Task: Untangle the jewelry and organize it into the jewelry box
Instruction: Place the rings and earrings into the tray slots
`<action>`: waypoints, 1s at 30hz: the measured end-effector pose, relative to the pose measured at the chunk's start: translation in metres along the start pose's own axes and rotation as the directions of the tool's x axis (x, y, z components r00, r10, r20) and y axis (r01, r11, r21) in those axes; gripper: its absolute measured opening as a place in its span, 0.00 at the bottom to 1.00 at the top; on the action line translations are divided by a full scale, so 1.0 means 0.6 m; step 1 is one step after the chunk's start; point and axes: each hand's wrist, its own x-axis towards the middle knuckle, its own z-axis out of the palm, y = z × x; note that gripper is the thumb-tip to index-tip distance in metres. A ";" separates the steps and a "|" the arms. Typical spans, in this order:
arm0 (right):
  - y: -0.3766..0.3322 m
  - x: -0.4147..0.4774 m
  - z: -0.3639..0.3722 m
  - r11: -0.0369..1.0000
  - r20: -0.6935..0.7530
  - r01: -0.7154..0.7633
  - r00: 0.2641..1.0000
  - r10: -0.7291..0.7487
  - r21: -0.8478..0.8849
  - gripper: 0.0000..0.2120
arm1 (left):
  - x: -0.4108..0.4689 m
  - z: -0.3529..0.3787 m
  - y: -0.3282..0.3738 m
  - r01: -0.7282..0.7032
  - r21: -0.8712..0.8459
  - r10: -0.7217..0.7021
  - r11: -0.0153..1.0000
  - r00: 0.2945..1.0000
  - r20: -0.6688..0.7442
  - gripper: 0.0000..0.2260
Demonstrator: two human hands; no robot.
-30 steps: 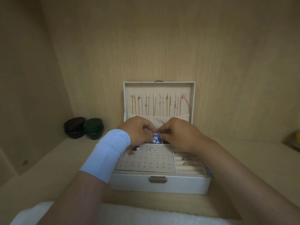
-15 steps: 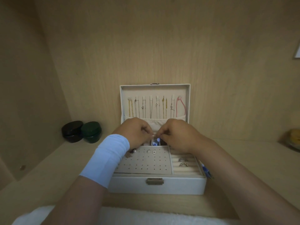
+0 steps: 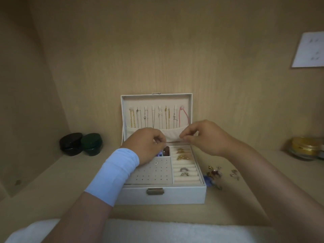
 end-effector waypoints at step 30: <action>0.124 -0.075 0.006 0.992 0.285 -0.079 0.953 0.103 -0.094 0.02 | 0.019 0.152 0.105 -0.295 0.128 0.292 0.947 0.956 0.039 0.09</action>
